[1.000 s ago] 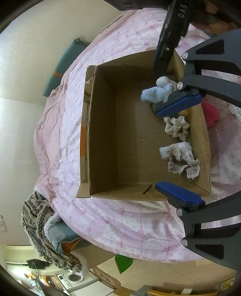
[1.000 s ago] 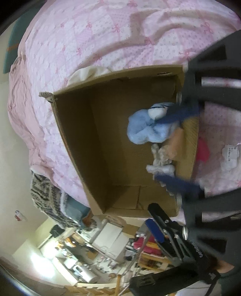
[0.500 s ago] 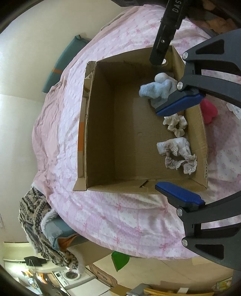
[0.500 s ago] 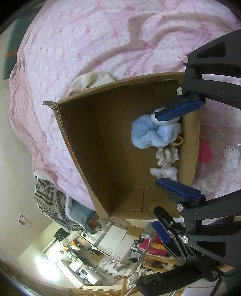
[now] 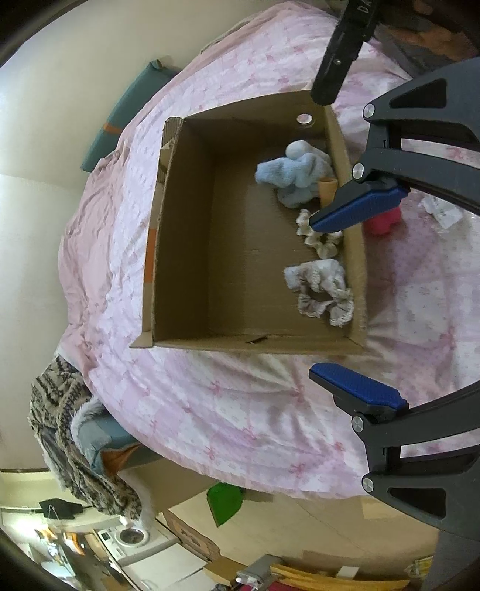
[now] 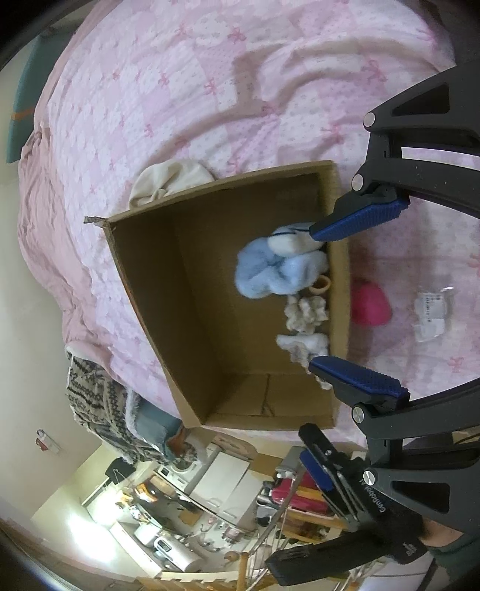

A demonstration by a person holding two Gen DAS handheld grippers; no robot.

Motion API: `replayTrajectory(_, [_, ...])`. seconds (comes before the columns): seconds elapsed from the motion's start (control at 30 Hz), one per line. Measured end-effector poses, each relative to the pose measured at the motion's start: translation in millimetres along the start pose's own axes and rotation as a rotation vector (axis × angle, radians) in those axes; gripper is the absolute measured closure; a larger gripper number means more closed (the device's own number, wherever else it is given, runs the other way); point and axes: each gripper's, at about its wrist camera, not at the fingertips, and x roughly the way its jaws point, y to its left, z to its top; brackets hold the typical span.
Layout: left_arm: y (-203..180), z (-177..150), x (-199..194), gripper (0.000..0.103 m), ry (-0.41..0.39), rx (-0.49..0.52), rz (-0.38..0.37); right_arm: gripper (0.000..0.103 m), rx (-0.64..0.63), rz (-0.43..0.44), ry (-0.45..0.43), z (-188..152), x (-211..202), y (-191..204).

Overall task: Organize soft objects
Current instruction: 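Withdraw both open grippers from the box toward the duck and packet, then grasp the clear barcode-labelled plastic packet with the right gripper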

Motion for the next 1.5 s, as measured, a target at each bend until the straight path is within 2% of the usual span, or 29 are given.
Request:
replayTrajectory(0.2, [7.5, -17.7, -6.7, 0.033, 0.033, -0.026, 0.031, 0.035, 0.011, -0.001, 0.057, -16.6, 3.5, -0.2])
replayTrajectory(0.4, [24.5, -34.6, -1.3, 0.033, 0.102, -0.11, 0.046, 0.035, -0.003, -0.007, 0.243, -42.9, 36.3, 6.8])
replayTrajectory(0.5, [28.8, -39.5, 3.5, 0.033, 0.137, -0.142, 0.043, 0.035, -0.075, -0.026, 0.337, -58.7, 58.5, 22.8])
replayTrajectory(0.6, [28.9, -39.5, 6.5, 0.032, 0.147, -0.143, 0.053, 0.032, -0.169, -0.071, 0.39, -73.4, 76.5, 38.5])
replayTrajectory(0.83, [31.3, -39.0, 13.0, 0.032, 0.166, -0.16, 0.067, 0.031, -0.28, -0.169, 0.477, -93.8, 111.0, 48.9])
replayTrajectory(1.03, [31.9, -40.0, 23.2, 0.032, 0.19, -0.167, 0.07, 0.032, -0.317, -0.176, 0.48, -98.0, 115.2, 51.7])
replayTrajectory(1.07, [30.6, -40.1, 24.9, 0.032, 0.194, -0.165, 0.07, 0.041, -0.323, -0.181, 0.476, -98.5, 115.1, 52.3])
replayTrajectory(1.1, [28.8, -40.3, 25.9, 0.032, 0.195, -0.16, 0.07, 0.057, -0.33, -0.186, 0.475, -99.1, 115.9, 53.6])
replayTrajectory(1.17, [24.9, -41.3, 27.5, 0.033, 0.196, -0.144, 0.07, 0.073, -0.331, -0.18, 0.476, -98.6, 115.2, 52.5])
replayTrajectory(1.2, [23.5, -41.9, 27.7, 0.033, 0.195, -0.137, 0.07, 0.077, -0.323, -0.173, 0.473, -97.8, 113.5, 50.5])
replayTrajectory(1.3, [17.4, -43.4, 28.3, 0.033, 0.193, -0.112, 0.06, 0.078, -0.293, -0.137, 0.468, -92.7, 106.5, 44.4])
replayTrajectory(1.5, [6.2, -46.1, 29.8, 0.033, 0.193, -0.086, 0.019, 0.078, -0.212, -0.1, 0.395, -80.9, 74.2, 23.4])
